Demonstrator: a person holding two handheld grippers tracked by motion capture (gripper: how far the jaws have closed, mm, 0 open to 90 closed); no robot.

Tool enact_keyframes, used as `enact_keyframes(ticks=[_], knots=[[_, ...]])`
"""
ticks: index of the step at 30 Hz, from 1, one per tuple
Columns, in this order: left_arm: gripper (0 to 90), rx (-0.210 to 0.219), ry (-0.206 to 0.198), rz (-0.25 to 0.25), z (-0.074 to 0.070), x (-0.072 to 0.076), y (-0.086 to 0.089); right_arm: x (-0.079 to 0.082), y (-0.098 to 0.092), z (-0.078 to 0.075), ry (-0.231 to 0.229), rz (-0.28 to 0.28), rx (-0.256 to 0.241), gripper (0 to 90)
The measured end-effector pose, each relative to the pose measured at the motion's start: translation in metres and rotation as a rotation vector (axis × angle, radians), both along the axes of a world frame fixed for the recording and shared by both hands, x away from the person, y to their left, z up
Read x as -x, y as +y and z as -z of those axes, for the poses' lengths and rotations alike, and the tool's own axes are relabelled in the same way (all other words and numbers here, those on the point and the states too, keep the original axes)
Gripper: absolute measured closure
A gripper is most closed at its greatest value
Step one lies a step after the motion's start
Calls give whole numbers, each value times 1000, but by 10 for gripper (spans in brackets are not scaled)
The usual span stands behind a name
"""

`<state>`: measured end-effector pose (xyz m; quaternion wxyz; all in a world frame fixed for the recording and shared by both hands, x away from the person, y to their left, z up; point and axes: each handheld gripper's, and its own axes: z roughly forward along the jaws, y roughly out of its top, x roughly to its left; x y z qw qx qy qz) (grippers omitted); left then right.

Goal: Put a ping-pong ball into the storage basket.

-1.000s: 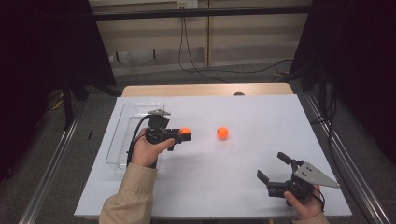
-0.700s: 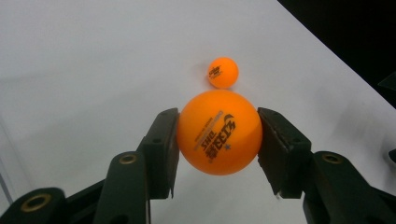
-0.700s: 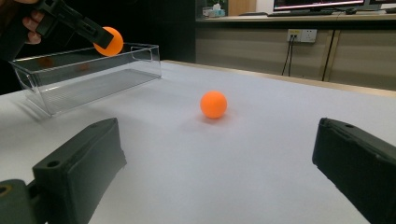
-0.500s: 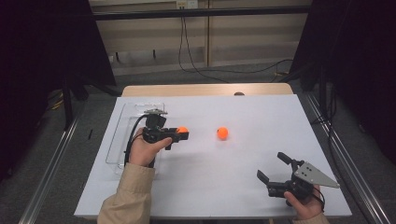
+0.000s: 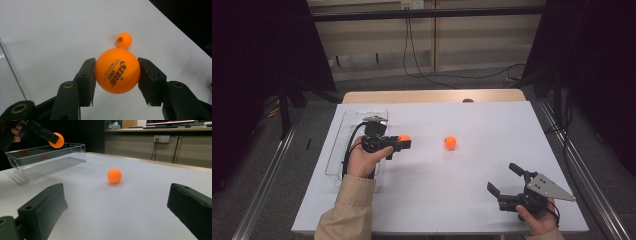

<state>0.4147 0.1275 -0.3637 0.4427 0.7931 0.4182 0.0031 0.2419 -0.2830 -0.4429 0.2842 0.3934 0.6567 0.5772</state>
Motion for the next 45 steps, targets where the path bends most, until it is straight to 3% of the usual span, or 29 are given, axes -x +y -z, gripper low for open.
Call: enact_keyframes(ticks=[45], knots=[[508,13,-5,-61,-6,-3,29,0,0,0,2,-2,1,11]])
